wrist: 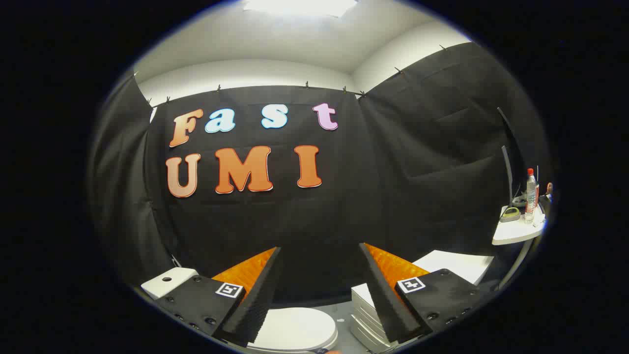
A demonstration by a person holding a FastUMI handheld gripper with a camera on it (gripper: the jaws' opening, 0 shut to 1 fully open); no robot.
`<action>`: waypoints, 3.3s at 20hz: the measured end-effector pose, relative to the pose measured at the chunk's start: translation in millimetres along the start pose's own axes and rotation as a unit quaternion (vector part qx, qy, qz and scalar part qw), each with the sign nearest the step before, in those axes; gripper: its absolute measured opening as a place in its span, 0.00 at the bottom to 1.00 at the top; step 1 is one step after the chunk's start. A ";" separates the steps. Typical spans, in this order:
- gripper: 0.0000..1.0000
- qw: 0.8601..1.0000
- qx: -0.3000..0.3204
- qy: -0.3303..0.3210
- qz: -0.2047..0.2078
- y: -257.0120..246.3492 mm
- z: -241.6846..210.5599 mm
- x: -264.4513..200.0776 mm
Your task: Open the toilet lid.
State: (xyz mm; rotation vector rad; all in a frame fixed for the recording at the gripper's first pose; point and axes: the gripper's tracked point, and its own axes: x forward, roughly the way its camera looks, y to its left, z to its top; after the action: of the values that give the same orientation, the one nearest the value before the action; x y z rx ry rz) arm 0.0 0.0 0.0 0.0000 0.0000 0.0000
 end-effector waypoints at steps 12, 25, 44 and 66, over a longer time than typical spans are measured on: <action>0.98 0.999 -0.045 0.019 0.024 31.6 -16.2 32.8; 0.98 0.997 -0.049 0.033 0.043 48.3 -34.1 20.3; 0.98 0.998 -0.036 0.046 0.036 29.8 -61.1 23.1; 0.99 0.952 0.179 0.247 0.006 -9.7 -337.1 19.6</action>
State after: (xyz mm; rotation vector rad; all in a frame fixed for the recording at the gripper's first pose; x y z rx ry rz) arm 19.6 -9.7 -337.1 0.3644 0.5011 0.0127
